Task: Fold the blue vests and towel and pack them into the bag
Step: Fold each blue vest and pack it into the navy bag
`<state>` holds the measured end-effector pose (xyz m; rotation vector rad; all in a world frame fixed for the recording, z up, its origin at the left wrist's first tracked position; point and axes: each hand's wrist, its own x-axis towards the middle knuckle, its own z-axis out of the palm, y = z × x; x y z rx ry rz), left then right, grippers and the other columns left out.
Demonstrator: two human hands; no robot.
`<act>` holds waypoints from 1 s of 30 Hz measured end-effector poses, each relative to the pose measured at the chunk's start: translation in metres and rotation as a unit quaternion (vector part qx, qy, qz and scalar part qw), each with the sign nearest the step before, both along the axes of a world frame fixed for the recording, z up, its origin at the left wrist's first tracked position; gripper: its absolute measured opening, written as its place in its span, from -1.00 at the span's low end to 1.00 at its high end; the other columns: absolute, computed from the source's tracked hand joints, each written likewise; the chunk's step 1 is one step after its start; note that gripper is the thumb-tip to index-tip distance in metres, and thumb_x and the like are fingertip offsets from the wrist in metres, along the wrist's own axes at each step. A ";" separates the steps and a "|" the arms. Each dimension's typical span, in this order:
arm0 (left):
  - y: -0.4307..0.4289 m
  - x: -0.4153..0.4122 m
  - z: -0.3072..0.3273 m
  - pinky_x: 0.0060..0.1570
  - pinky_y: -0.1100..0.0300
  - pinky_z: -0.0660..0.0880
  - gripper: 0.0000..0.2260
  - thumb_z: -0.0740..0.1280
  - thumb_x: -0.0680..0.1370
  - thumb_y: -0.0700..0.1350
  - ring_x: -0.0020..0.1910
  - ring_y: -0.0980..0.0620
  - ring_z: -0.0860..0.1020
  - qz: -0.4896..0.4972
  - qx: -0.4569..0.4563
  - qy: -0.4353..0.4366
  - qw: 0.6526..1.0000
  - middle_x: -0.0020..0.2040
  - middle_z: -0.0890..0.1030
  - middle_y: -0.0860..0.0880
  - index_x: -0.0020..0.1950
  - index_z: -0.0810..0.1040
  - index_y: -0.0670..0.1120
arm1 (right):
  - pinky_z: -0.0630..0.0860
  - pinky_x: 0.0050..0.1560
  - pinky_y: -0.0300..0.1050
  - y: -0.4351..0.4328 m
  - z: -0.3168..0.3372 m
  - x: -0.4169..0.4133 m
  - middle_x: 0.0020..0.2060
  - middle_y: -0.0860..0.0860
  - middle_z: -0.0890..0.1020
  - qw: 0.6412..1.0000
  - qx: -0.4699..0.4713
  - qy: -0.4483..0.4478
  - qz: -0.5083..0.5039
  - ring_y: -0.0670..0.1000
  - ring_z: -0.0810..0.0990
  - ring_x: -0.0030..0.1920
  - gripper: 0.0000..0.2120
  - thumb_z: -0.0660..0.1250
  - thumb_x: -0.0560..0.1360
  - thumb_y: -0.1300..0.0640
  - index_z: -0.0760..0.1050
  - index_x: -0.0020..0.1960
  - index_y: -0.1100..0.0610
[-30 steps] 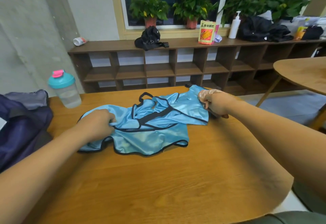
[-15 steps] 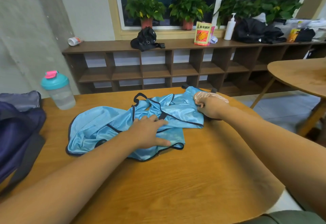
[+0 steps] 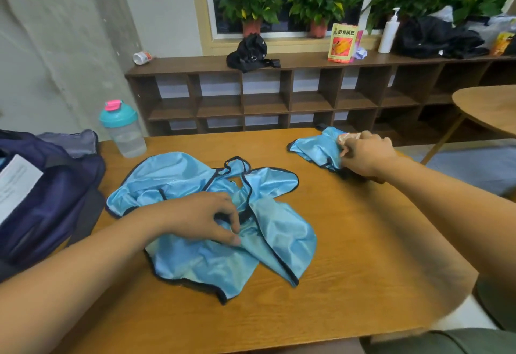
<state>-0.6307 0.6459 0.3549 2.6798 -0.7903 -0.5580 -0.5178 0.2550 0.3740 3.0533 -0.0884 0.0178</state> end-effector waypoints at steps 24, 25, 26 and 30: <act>-0.040 -0.008 0.019 -0.13 0.09 0.54 -0.88 0.45 0.61 -0.07 -0.21 0.04 0.58 0.258 -0.226 -0.117 0.932 -0.17 0.70 -0.01 -0.12 0.59 0.00 | 0.63 0.14 0.09 0.104 -0.046 -0.021 0.00 0.04 0.72 0.944 0.285 0.093 0.136 0.08 0.68 0.05 -0.61 0.54 0.49 -0.21 0.61 0.13 0.04; -0.033 -0.012 0.027 -0.15 0.11 0.51 -0.90 0.44 0.63 -0.06 -0.25 0.09 0.57 0.263 -0.254 -0.108 0.924 -0.16 0.71 -0.03 -0.07 0.61 0.00 | 0.63 0.12 0.10 0.105 -0.047 -0.019 -0.04 0.07 0.73 0.933 0.317 0.099 0.138 0.10 0.69 0.02 -0.69 0.55 0.51 -0.13 0.62 0.07 0.06; -0.026 -0.016 0.035 -0.16 0.13 0.50 -0.93 0.43 0.64 -0.06 -0.27 0.13 0.57 0.270 -0.283 -0.099 0.915 -0.15 0.73 -0.04 -0.03 0.63 -0.01 | 0.62 0.09 0.11 0.107 -0.046 -0.019 -0.05 0.11 0.73 0.925 0.337 0.100 0.145 0.13 0.69 0.01 -0.74 0.54 0.53 -0.06 0.62 0.04 0.10; 0.001 -0.025 0.060 0.03 0.11 0.57 -0.88 0.39 0.67 -0.10 -0.09 0.04 0.64 0.300 -0.414 -0.035 0.859 0.00 0.76 -0.13 0.13 0.64 -0.13 | 0.51 -0.08 0.07 0.119 -0.037 -0.021 -0.17 0.12 0.62 0.903 0.394 0.051 0.165 0.09 0.56 -0.14 -0.81 0.42 0.61 0.05 0.51 -0.05 0.14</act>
